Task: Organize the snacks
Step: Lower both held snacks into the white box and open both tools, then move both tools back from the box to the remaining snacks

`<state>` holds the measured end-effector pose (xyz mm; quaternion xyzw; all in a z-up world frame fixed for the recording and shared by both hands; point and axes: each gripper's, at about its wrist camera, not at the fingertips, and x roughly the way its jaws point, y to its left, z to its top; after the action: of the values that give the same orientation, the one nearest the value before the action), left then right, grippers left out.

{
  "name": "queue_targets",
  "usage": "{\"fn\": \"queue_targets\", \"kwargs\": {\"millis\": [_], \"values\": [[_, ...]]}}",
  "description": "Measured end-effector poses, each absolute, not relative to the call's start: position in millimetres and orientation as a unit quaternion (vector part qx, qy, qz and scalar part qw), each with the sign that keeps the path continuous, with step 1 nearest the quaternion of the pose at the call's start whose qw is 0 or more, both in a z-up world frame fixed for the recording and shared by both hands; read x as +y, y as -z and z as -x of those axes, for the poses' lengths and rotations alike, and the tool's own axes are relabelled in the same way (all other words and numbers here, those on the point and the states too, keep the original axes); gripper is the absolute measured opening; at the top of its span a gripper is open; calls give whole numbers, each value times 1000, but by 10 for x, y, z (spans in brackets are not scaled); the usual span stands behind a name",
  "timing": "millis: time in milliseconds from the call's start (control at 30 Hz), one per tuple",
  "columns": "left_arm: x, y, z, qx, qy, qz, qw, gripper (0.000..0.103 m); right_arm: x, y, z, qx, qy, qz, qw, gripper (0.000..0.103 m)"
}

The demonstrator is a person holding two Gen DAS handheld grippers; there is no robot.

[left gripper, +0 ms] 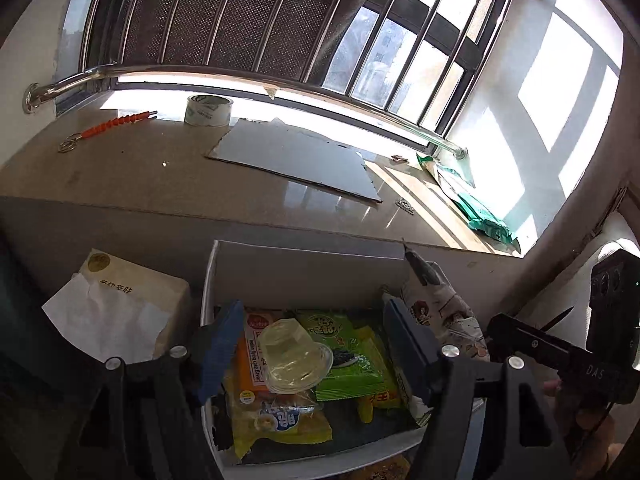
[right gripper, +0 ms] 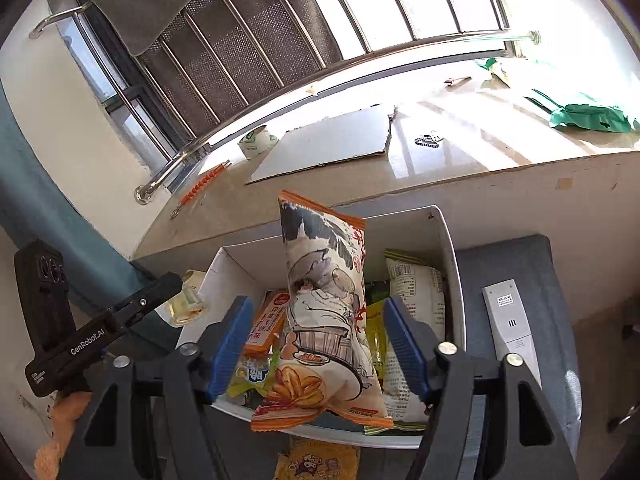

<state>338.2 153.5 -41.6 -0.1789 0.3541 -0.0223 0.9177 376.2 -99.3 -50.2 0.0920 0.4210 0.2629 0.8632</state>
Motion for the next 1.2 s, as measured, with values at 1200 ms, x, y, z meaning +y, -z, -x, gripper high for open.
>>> {"fn": "queue_targets", "kwargs": {"millis": [1200], "values": [[437, 492, -747, 271, 109, 129, 948, 103, -1955, 685, -1426, 327, -327, -38, 886, 103]]}}
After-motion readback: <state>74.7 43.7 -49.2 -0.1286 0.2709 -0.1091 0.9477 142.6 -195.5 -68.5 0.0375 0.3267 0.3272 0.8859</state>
